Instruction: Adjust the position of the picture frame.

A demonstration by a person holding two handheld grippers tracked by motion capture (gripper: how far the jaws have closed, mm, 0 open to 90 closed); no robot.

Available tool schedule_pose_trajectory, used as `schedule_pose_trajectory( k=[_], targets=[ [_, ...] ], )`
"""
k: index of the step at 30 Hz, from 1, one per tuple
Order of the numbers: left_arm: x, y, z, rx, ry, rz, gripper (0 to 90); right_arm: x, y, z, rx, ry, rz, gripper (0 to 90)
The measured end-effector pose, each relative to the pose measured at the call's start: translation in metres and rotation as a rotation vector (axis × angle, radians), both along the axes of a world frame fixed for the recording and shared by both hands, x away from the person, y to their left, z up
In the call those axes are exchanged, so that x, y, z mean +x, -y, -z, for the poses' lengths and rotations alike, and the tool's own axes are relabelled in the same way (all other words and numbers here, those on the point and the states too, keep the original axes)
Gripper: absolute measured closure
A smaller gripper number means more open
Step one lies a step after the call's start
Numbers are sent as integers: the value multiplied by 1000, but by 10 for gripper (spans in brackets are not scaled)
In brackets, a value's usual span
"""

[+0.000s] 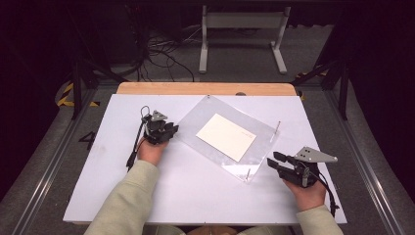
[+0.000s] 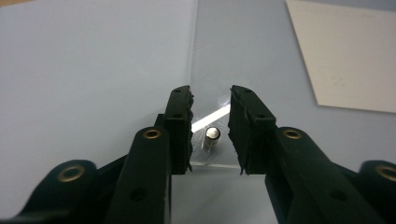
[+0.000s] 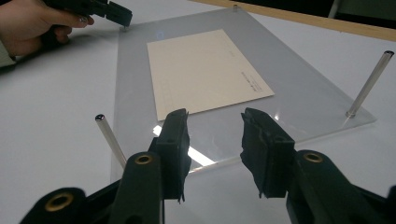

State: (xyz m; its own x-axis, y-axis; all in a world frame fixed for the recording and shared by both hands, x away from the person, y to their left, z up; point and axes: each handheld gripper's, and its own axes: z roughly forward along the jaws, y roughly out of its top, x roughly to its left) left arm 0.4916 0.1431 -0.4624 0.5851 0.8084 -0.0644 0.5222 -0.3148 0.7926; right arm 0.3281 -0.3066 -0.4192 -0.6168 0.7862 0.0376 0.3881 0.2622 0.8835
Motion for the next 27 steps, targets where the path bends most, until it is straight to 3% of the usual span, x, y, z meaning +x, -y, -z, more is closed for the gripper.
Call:
schedule_pose_trajectory(
  k=[4, 13, 16, 19, 24, 27],
  targets=[
    [-1, 7, 1, 62, 34, 16, 815, -1, -1, 1, 4, -4, -5, 594],
    [-4, 9, 1, 91, 39, 25, 844, -3, -1, -1, 11, 2, -9, 587],
    [-5, 4, -1, 85, 13, 60, 845, -3, 0, -1, 11, 4, -13, 585],
    [-9, -2, -3, 48, -49, 103, 846, -4, 1, -2, 15, 3, -11, 583],
    [-29, 4, -10, 178, -42, 203, 846, -7, 6, -4, 26, 8, 2, 580],
    [-40, 2, -12, 183, -57, 259, 846, -9, 10, -4, 31, 14, 5, 577]
  ],
)
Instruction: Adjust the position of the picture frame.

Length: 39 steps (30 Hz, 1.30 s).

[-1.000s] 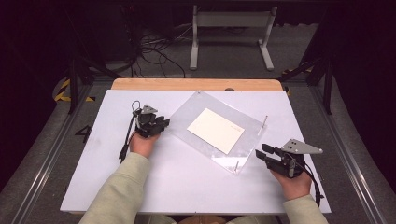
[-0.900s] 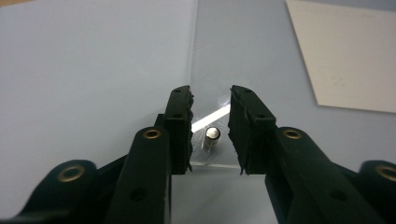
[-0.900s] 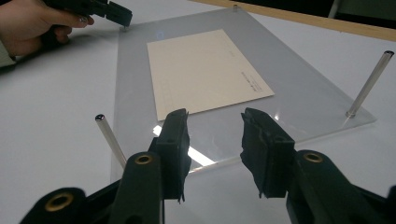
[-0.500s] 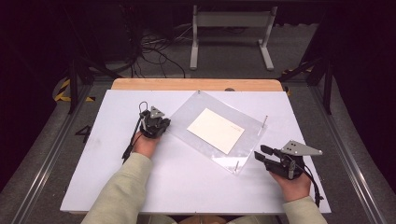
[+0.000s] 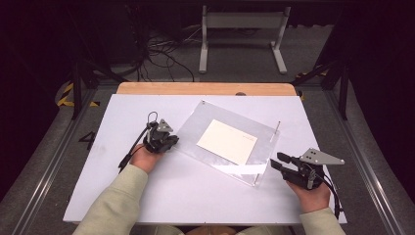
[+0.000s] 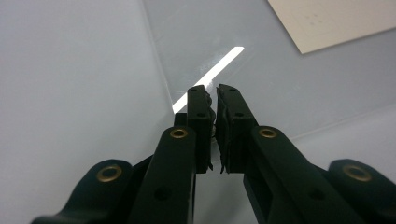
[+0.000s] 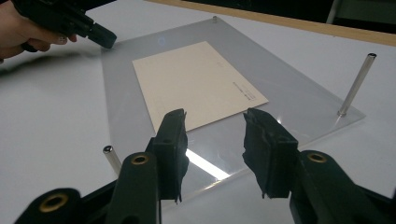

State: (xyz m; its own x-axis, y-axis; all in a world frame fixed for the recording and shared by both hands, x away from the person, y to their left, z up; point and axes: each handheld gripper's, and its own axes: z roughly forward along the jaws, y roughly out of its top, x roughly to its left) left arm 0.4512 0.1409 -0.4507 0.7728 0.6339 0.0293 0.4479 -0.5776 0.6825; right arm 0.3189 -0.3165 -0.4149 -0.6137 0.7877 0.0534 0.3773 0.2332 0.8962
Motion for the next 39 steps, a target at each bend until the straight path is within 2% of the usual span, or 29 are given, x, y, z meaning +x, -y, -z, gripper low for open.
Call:
schedule_pose_trajectory(
  k=[4, 7, 10, 11, 16, 20, 23, 25, 28, 30, 34, 35, 37, 39],
  targets=[
    [-19, -2, -1, -9, -33, 65, 846, -5, 4, -1, 5, 4, -3, 570],
    [-35, 0, -2, 16, -19, 120, 846, -11, 7, -2, 9, 6, -1, 566],
    [-54, 2, -2, 20, -26, 171, 846, -15, 12, 0, -7, 0, 18, 566],
    [-54, 2, -2, 20, -26, 171, 846, -15, 12, 0, -7, 0, 18, 566],
    [-80, 4, -2, 23, -50, 260, 846, -24, 25, 1, 8, -3, 28, 550],
    [-94, 4, -2, 13, -68, 292, 846, -31, 33, 1, -19, -7, 28, 540],
    [-95, 4, -1, 3, -70, 294, 845, -42, 41, 1, -26, -22, 2, 562],
    [-93, 1, 0, -18, -84, 297, 844, -50, 40, 1, -37, -15, -11, 575],
    [-94, 1, 0, -22, -84, 294, 843, -62, 35, 2, -50, -25, -102, 600],
    [-94, 1, 0, -21, -80, 297, 842, -66, 29, 6, -79, -39, -137, 604],
    [-93, 1, 1, -30, -86, 296, 842, -62, 16, 12, -112, -54, -140, 636],
    [-93, 0, 1, -30, -86, 296, 842, -60, 13, 13, -135, -56, -135, 677],
    [-93, 0, 1, -32, -93, 298, 843, -56, 3, 17, -202, -59, -124, 836],
    [-92, 0, 1, -36, -93, 296, 843, -56, -2, 15, -229, -53, -116, 842]
  ],
)
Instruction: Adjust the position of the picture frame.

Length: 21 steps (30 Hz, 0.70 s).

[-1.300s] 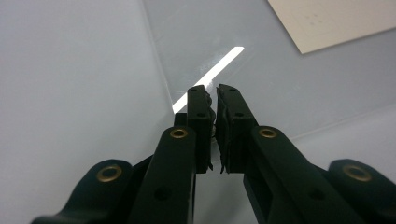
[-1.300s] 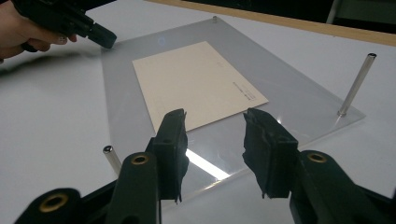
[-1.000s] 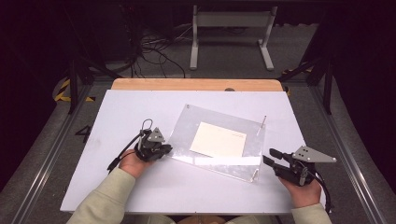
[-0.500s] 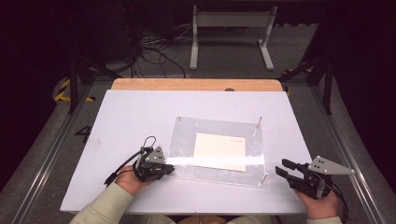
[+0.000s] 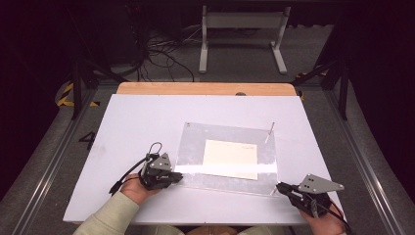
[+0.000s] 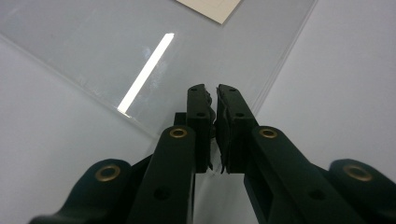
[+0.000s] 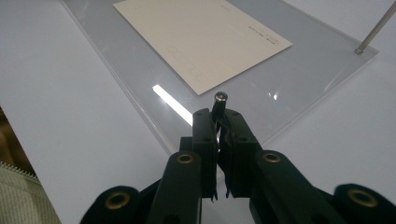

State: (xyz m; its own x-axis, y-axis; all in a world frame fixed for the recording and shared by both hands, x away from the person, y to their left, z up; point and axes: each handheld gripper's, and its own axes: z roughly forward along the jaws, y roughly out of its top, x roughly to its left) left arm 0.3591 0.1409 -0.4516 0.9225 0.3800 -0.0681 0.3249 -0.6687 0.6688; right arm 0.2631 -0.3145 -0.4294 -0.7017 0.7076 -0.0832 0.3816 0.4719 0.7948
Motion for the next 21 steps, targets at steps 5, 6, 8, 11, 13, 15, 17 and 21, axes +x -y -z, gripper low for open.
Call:
schedule_pose_trajectory(
  k=[5, 6, 8, 11, 13, 15, 17, 21],
  targets=[
    [-1, 1, 0, 3, 7, -4, 844, 13, -7, -14, -7, 5, 52, 841],
    [-1, 2, 0, -1, 4, -4, 844, 20, -9, -19, -11, 19, 63, 841],
    [-1, 3, 0, 3, 12, -6, 845, 33, -11, -24, -11, 36, 77, 841],
    [0, 9, 1, -17, -3, 12, 867, 59, -12, -27, 11, 48, 106, 844],
    [-2, 22, 5, -43, -79, 85, 900, 78, -16, -25, 9, 54, 124, 845],
    [-12, 34, 2, 79, 38, 101, 900, 93, -19, -20, 8, 43, 129, 842],
    [-16, 37, -1, 99, 61, 90, 900, 109, -21, -10, 0, 11, 141, 841],
    [-11, 24, -4, 49, 71, 34, 895, 116, -17, -6, 51, 15, 140, 841]
  ],
)
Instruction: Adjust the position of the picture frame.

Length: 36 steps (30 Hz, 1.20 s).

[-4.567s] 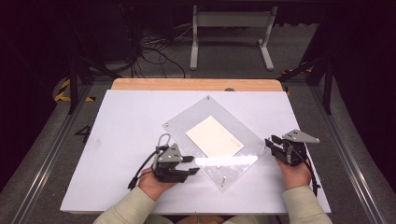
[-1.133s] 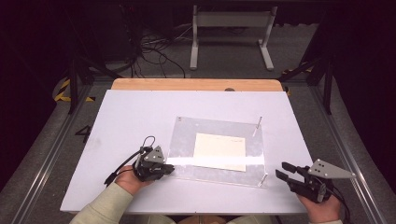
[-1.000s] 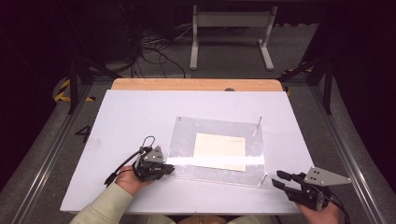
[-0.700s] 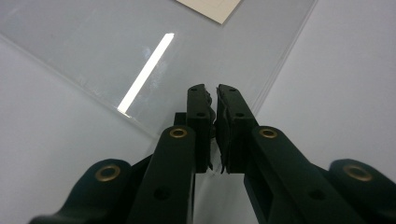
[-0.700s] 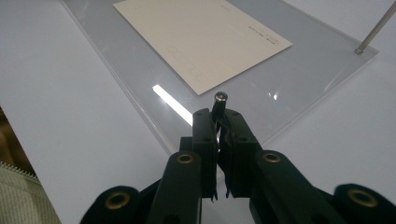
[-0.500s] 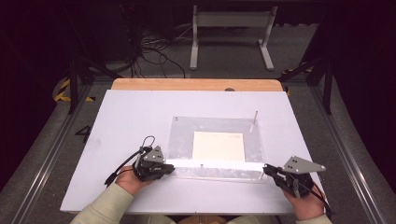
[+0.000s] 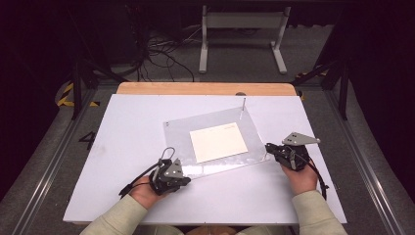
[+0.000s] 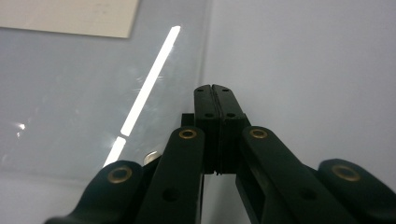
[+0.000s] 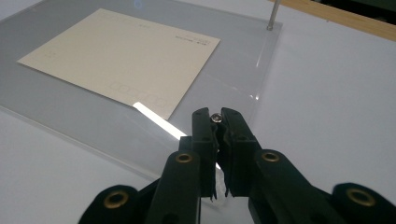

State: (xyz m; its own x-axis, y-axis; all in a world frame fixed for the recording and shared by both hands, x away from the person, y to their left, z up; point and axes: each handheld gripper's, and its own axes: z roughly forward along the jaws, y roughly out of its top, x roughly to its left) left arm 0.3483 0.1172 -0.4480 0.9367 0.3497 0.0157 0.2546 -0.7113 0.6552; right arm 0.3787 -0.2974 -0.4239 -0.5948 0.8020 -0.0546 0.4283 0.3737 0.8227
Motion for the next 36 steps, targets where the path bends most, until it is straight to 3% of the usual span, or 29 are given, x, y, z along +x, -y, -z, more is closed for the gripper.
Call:
schedule_pose_trajectory(
  k=[1, 2, 4, 7, 10, 14, 16, 18, 20, 22, 25, 28, 30, 32, 36],
  targets=[
    [1, -4, -2, -24, -5, -12, 883, -1, 0, 1, -1, 6, 1, 840],
    [2, -10, -5, -75, -12, -32, 860, -2, 0, 1, -3, 10, 3, 839],
    [5, -18, -6, -108, -29, -72, 771, -2, 1, 2, 7, 12, 3, 838],
    [7, -21, 0, -74, -43, -100, 692, -3, 1, 3, 12, 17, 6, 836],
    [8, -20, 4, -49, -49, -92, 662, -3, 1, 3, 19, 16, 10, 835],
    [7, -19, 4, -39, -16, -103, 721, -3, 1, 4, 27, 16, 10, 835],
    [8, -20, 4, -31, -14, -107, 820, -3, 1, 4, 27, 16, 10, 834],
    [8, -22, 4, -31, -16, -100, 821, -3, 1, 4, 28, 16, 11, 833],
    [7, -21, 3, -10, 8, -100, 811, -3, 1, 4, 29, 16, 11, 831],
    [8, -22, 3, -22, -9, -94, 799, -3, 1, 4, 30, 17, 12, 827],
    [8, -22, 3, -21, -9, -90, 831, -3, 2, 5, 43, 10, 13, 718],
    [7, -21, 3, -23, -9, -97, 834, -5, 3, 4, 58, 9, 12, 707],
    [3, -18, 4, -42, -35, -64, 834, -9, 6, 1, 65, 23, 14, 658],
    [-3, -9, 5, -60, -58, 1, 839, -16, 13, -3, 89, 47, 26, 637],
    [-18, 19, 3, -38, -46, 95, 841, -27, 30, -10, 117, 75, 59, 626]
  ],
)
